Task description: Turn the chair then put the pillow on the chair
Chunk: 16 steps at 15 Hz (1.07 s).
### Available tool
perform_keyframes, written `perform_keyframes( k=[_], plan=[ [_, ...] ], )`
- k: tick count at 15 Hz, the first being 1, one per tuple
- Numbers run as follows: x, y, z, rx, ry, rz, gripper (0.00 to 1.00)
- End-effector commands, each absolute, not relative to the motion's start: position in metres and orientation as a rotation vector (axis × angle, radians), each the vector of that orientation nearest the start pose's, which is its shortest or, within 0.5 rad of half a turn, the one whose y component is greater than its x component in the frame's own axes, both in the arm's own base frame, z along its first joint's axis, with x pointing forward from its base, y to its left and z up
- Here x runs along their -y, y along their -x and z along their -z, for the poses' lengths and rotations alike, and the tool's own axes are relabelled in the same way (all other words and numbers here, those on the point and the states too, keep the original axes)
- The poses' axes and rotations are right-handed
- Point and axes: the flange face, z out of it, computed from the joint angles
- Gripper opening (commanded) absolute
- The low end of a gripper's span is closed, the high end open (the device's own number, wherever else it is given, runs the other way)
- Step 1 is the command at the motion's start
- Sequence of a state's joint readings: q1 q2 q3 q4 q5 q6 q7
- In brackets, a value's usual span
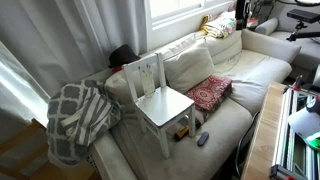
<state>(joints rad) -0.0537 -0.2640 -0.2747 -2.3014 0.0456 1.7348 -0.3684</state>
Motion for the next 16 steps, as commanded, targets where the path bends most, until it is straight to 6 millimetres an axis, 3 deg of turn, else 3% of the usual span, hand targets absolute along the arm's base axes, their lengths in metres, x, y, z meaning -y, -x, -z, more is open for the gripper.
perform_keyframes(
  k=[1, 6, 7, 9, 12, 16],
  plan=[
    [0.138, -0.408, -0.428, 0.066, 2.905, -0.376, 1.00],
    [0.138, -0.408, -0.428, 0.066, 2.905, -0.376, 1.00],
    [0.130, -0.418, -0.422, 0.079, 2.890, -0.348, 1.00],
    [0.110, -0.439, -0.415, -0.024, 2.852, -0.268, 1.00],
    [0.056, -0.477, -0.403, -0.247, 2.776, -0.190, 1.00],
    [0.001, -0.525, -0.385, -0.535, 2.765, -0.048, 1.00]
  ],
)
